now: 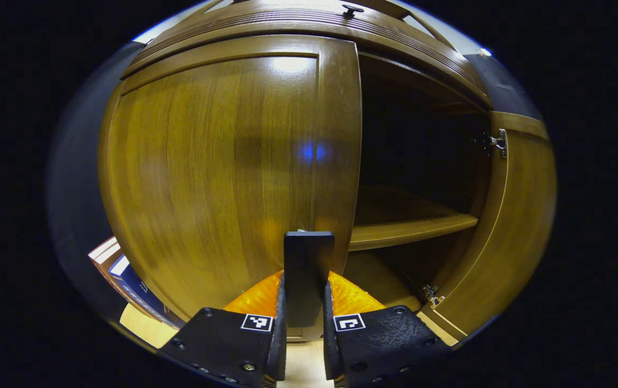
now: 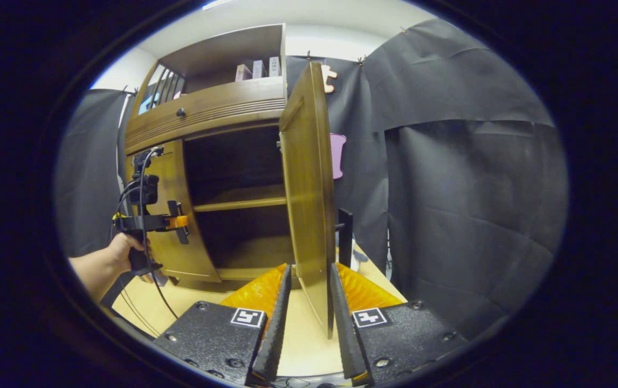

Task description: Open the right door of the double-door shoe cabinet with the right hand, and open the left door with the left hand.

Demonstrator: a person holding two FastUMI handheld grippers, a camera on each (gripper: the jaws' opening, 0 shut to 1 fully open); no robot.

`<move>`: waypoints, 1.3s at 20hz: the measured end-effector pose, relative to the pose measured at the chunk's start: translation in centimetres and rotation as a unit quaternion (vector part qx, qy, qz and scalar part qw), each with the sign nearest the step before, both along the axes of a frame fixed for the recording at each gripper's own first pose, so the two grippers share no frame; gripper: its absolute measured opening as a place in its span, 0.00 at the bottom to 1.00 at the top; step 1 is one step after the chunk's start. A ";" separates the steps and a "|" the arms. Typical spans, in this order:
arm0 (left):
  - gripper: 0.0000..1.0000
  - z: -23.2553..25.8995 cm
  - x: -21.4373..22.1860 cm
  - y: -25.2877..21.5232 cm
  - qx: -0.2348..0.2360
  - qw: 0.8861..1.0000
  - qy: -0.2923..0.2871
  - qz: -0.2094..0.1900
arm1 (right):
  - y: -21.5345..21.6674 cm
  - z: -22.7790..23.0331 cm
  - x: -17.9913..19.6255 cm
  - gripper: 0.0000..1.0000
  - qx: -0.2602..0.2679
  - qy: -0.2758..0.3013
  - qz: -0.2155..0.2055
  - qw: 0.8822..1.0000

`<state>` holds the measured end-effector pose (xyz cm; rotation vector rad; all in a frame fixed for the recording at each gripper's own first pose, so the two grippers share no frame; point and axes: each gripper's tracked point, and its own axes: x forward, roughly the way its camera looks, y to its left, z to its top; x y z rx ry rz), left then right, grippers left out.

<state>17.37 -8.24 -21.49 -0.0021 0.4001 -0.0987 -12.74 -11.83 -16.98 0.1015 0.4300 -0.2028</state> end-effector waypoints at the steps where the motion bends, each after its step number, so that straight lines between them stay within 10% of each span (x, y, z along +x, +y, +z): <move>1: 0.27 0.1 -0.2 0.1 0.000 1.000 0.000 0.003 | 0.1 -0.1 -0.2 0.48 0.000 0.000 0.001 1.000; 26: 0.19 2.1 -13.8 6.4 0.015 0.996 -0.001 0.083 | 4.4 0.2 4.0 0.50 -0.003 -0.039 0.110 0.993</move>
